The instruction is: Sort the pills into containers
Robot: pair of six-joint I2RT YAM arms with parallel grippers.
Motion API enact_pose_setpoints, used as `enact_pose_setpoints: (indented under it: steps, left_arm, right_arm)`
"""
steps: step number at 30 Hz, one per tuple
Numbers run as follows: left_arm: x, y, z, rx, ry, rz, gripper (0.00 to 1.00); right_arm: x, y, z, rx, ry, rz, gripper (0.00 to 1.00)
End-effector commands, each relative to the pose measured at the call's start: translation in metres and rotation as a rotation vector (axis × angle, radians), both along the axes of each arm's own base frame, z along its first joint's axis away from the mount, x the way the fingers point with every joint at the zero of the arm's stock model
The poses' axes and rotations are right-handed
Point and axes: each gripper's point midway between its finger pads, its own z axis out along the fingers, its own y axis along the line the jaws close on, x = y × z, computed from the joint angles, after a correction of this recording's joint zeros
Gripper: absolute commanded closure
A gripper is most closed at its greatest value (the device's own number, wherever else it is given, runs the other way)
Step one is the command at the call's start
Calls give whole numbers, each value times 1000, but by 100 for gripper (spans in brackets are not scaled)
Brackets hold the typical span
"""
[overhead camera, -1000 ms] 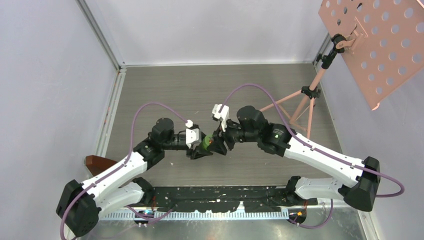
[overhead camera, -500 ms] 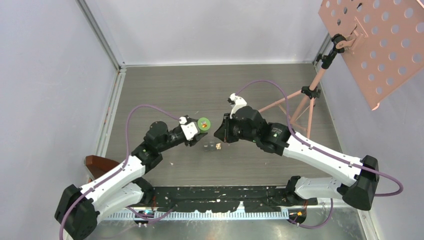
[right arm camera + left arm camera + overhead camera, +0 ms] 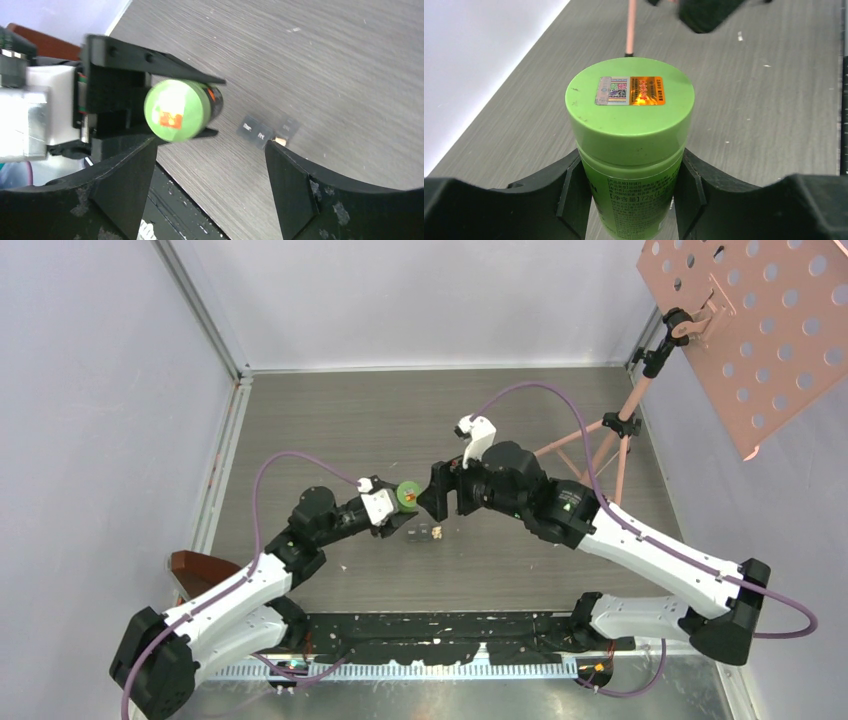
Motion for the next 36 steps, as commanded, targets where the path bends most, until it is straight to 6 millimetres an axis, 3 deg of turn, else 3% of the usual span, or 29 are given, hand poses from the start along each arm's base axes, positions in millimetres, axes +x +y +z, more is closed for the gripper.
enact_pose_setpoints:
  steps: [1,7,11,16,18,19,23,26,27,28,29,33,36]
  left_arm:
    - [-16,-16,40,-98,-73,-134,100]
    - [-16,-21,36,-71,-49,-163,100]
    - [-15,-23,37,-75,-46,-166,100]
    - [-14,-24,37,-76,-44,-170,100]
    - [-14,-23,37,-77,-42,-165,98]
    - [-14,-23,37,-79,-40,-161,95]
    - [-11,-20,35,-102,-29,-127,78]
    - [-5,-16,34,-119,-24,-78,61]
    - [-2,-14,33,-120,-18,-58,49]
    - [0,-13,32,-122,-14,-41,23]
    - [2,-11,30,-117,-6,-22,4]
    - [13,-1,15,-90,52,73,1]
    - [18,7,6,-98,79,134,1]
  right_arm:
    - [-8,22,26,1,-75,167,13]
    - [-11,36,20,-8,-51,185,13]
    - [2,37,-3,-116,-14,96,13]
    - [7,41,-16,-188,-16,47,13]
    - [9,41,-21,-199,-10,29,23]
    - [10,42,-23,-199,-7,17,36]
    - [20,33,-14,-173,-36,-69,62]
    - [29,24,-5,-163,-70,-127,69]
    - [32,20,-2,-161,-77,-140,70]
    - [35,17,-2,-166,-83,-157,70]
    - [41,11,-2,-171,-85,-178,71]
    - [67,-18,-10,-194,-71,-276,71]
    - [88,-37,-29,-194,-25,-314,71]
